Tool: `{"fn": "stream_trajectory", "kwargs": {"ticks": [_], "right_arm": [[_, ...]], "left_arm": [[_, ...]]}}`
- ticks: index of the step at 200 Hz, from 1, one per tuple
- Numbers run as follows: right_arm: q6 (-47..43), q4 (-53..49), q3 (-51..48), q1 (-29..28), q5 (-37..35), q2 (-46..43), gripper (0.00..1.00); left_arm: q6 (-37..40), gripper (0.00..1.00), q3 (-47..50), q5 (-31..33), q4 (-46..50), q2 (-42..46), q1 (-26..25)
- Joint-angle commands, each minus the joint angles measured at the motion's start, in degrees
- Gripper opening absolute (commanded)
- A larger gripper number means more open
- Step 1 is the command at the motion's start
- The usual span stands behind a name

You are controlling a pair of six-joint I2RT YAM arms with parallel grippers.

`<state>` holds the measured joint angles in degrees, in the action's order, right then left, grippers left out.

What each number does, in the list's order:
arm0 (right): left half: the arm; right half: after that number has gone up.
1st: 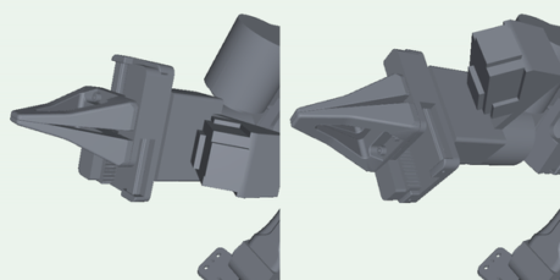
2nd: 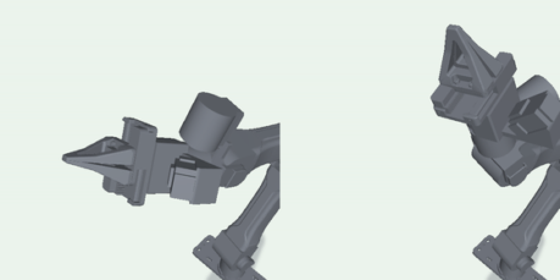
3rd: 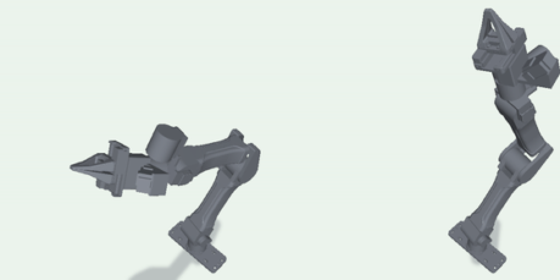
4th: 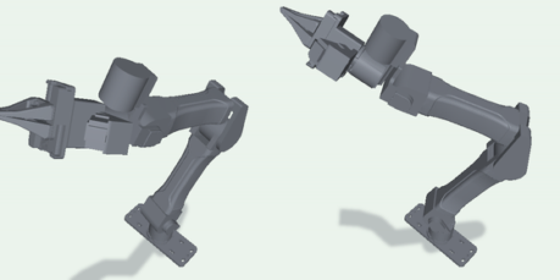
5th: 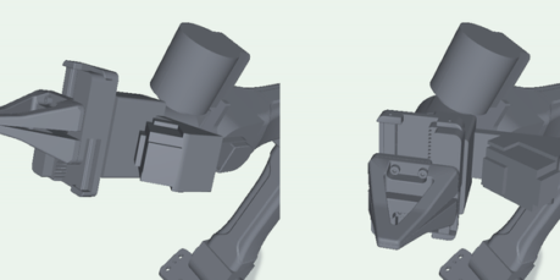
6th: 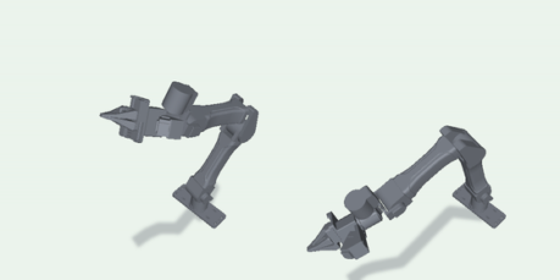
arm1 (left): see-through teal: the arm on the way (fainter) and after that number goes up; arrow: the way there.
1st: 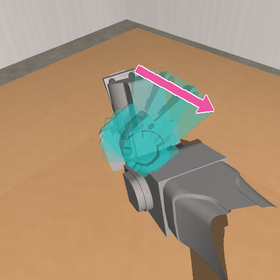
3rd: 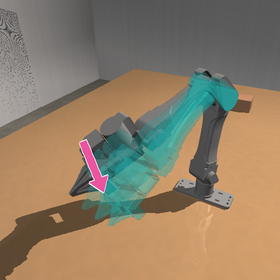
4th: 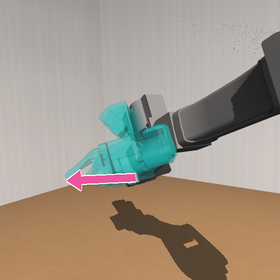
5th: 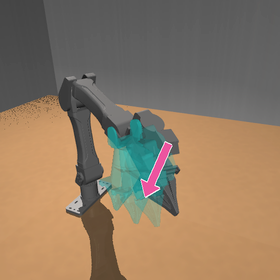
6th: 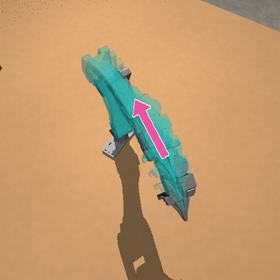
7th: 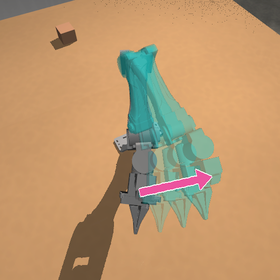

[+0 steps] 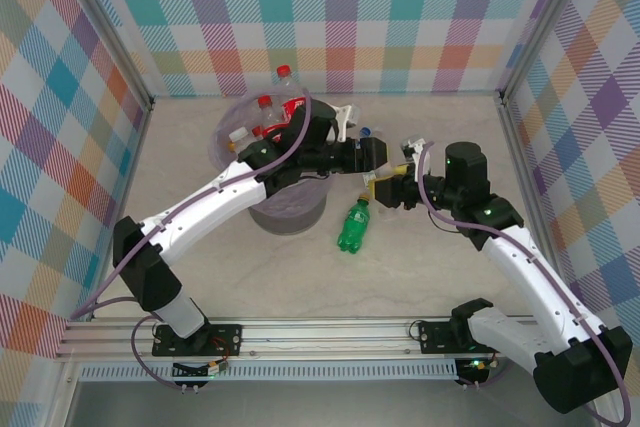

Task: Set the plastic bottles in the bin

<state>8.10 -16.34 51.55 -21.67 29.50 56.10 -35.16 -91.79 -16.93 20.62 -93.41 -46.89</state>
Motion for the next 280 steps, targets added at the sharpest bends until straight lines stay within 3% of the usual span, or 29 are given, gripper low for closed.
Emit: {"fn": "stream_trajectory", "kwargs": {"ticks": [1,17,70,104,152,208,238,260,280], "right_arm": [[-0.9,2.1,3.4,-0.6,3.2,-0.5,0.54],[-1.4,0.6,4.5,-0.6,2.9,-0.4,0.57],[-2.8,-4.9,10.4,-0.5,-0.4,0.4,0.90],[-2.3,-7.9,13.9,-0.1,-5.2,-1.2,1.00],[15.8,-3.2,15.3,3.3,-15.7,-4.9,0.99],[22.1,0.8,5.0,3.6,-20.6,-11.2,1.00],[22.9,-0.3,-0.7,3.8,-20.5,-12.3,0.99],[21.8,-1.1,0.0,4.7,-19.0,-11.5,0.99],[21.3,-1.2,0.5,4.8,-16.9,-10.9,0.99]], "left_arm": [[0.3,0.65,-2.1,-0.2,-1.2,-1.4,-0.7],[0.1,0.62,-3.0,-0.3,-2.2,-1.8,-0.2],[-0.5,0.51,-5.9,0.8,-3.9,-3.1,2.3],[-0.2,0.48,-8.4,2.0,-3.9,-3.3,4.7],[4.7,0.47,-13.6,12.0,-0.7,2.0,6.6],[13.6,0.41,-18.0,26.0,10.6,14.0,17.0],[18.6,0.37,-25.8,30.7,21.6,12.2,20.7],[20.6,0.32,-23.3,30.5,24.0,11.6,20.7],[22.2,0.23,-14.5,26.6,19.5,13.7,20.7]]}}
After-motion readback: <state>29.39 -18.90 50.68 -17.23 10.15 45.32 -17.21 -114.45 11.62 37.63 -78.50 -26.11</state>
